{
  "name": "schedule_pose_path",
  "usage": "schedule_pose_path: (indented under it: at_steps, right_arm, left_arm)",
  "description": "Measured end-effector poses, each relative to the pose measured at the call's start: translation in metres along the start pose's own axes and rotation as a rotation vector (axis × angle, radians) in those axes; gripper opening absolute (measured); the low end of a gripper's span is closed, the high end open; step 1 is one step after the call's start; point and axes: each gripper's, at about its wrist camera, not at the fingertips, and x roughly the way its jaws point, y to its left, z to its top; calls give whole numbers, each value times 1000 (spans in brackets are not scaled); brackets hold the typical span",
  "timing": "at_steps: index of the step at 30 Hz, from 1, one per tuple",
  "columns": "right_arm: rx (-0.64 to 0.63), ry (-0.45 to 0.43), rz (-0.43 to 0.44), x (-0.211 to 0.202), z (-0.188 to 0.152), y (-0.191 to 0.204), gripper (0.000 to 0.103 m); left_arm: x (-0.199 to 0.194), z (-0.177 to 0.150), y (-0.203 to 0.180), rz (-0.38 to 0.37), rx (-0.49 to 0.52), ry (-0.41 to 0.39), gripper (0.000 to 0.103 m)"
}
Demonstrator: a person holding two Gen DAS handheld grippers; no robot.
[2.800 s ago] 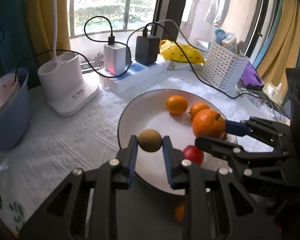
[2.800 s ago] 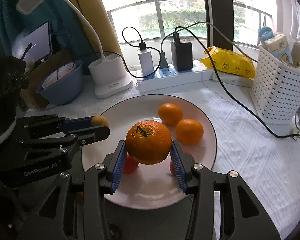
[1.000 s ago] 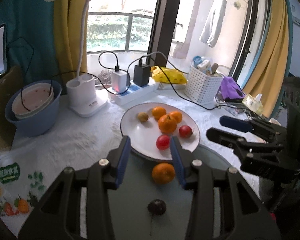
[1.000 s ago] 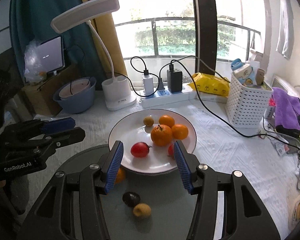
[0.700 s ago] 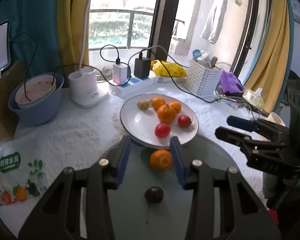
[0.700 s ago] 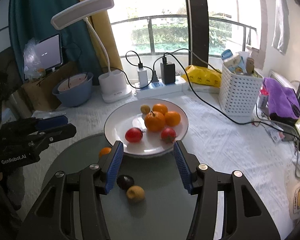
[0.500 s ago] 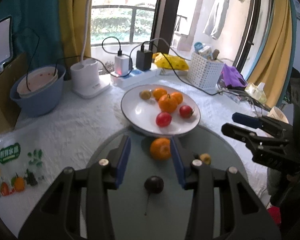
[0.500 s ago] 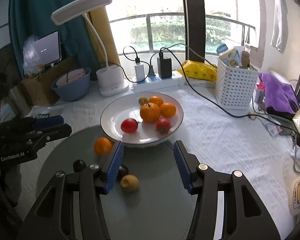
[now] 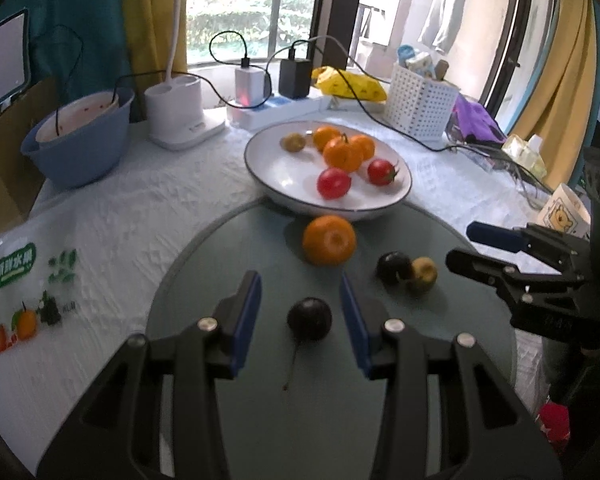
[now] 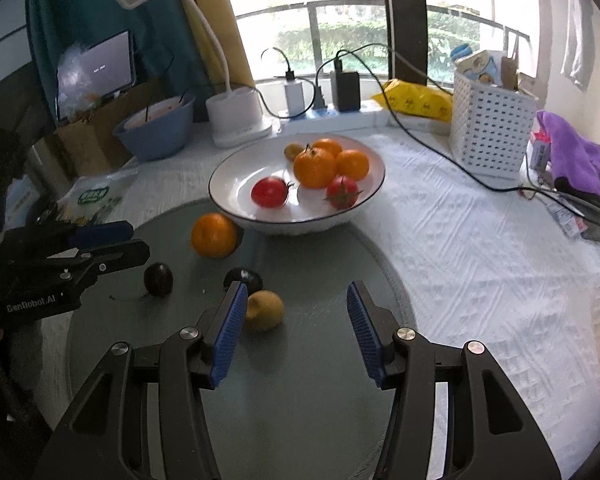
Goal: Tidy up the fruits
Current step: 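Withdraw both open tools from the plate toward the mat, then grasp a dark plum with the left tool while the right tool grasps a brown kiwi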
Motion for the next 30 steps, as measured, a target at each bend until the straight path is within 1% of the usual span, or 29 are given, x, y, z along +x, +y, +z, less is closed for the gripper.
schedule_pose_path:
  at_steps: [8, 13, 19, 21, 24, 25, 27, 28, 30]
  right_arm:
    - [-15, 35, 32, 9, -9, 5, 54]
    - [-30, 53, 48, 13, -9, 8, 52]
    - [-47, 74, 50, 21, -9, 10, 51]
    - [-54, 82, 49, 24, -9, 12, 47]
    - [-56, 93, 48, 28, -10, 12, 45]
    - [-55, 92, 49, 28, -10, 12, 42]
    - [-53, 92, 51, 29, -10, 11, 36]
    - [-52, 92, 52, 28, -10, 11, 34]
    - [-56, 93, 54, 29, -10, 12, 30]
  left_arm:
    - [9, -9, -4, 6, -5, 34, 42]
    - [20, -15, -5, 12, -6, 73, 42]
    - [25, -17, -7, 10, 4, 89, 42]
    - [25, -17, -7, -2, 4, 84, 42]
    - [26, -17, -7, -10, 4, 81, 42]
    - [26, -17, -8, -11, 6, 80, 42]
    - [28, -17, -9, -12, 10, 81, 34]
    - [29, -17, -10, -11, 16, 83, 34]
    - [29, -17, -11, 3, 29, 78, 29]
